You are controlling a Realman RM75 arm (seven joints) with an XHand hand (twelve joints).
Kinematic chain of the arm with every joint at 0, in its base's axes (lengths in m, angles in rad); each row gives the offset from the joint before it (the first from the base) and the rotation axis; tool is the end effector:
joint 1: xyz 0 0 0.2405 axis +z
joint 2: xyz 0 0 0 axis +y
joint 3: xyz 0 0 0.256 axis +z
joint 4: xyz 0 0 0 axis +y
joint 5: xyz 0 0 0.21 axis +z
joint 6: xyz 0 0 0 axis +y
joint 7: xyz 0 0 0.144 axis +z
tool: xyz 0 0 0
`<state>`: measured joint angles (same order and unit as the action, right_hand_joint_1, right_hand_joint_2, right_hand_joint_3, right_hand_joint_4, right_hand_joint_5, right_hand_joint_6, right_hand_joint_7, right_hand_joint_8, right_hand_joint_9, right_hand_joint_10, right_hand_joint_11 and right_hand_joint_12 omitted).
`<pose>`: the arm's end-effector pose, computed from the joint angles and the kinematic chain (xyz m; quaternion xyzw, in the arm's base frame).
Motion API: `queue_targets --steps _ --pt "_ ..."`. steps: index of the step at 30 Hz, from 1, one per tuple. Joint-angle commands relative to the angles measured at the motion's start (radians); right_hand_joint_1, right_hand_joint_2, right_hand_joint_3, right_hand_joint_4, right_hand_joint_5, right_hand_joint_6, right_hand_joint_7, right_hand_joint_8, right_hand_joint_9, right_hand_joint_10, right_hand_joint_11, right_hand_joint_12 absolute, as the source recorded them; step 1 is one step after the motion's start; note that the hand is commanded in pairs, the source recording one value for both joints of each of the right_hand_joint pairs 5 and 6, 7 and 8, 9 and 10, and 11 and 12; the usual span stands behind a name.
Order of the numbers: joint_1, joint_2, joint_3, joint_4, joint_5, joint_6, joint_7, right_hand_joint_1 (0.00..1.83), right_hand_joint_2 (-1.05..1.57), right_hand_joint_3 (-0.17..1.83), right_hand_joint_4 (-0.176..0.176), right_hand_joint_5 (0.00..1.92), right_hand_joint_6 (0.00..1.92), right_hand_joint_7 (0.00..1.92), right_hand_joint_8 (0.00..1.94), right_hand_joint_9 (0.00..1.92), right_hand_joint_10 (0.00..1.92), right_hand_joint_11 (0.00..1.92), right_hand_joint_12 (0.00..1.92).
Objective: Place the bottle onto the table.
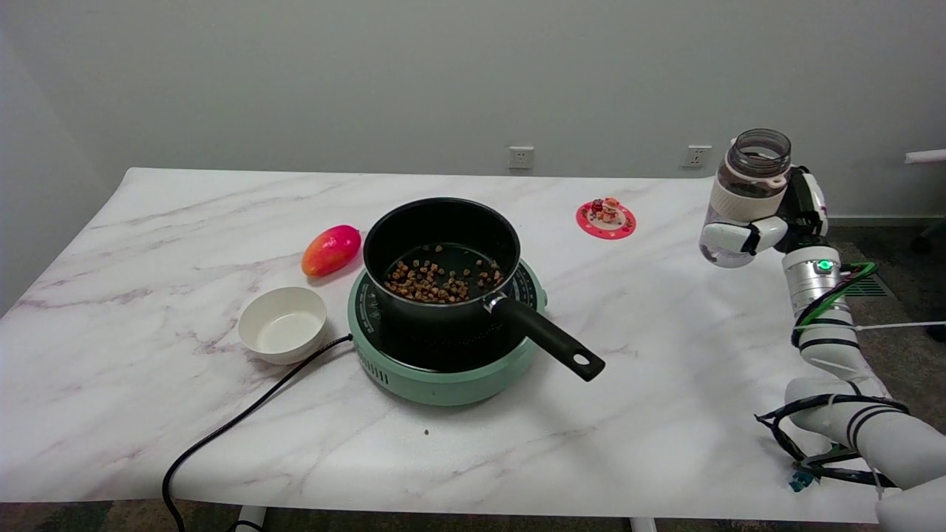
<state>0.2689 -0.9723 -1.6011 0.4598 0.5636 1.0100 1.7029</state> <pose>-0.2814 -0.3072 0.5520 0.4683 -0.2452 0.6502 0.5458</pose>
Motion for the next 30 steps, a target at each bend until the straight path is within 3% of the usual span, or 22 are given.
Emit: queue_targets --steps 1,17,30 --pt "0.079 -0.067 -0.141 -0.088 0.045 0.070 0.025 1.63 0.89 0.87 0.000 1.92 1.92 1.92 1.92 1.61 1.61 1.24 1.24" --pt "0.084 -0.141 -0.172 -0.095 0.031 0.060 0.015 1.65 0.79 0.98 0.000 1.92 1.92 1.92 1.92 1.57 1.57 1.22 1.22" --pt "0.077 -0.153 -0.198 -0.095 0.031 0.060 -0.005 1.65 0.77 1.00 0.000 1.92 1.92 1.92 1.92 1.56 1.56 1.21 1.21"
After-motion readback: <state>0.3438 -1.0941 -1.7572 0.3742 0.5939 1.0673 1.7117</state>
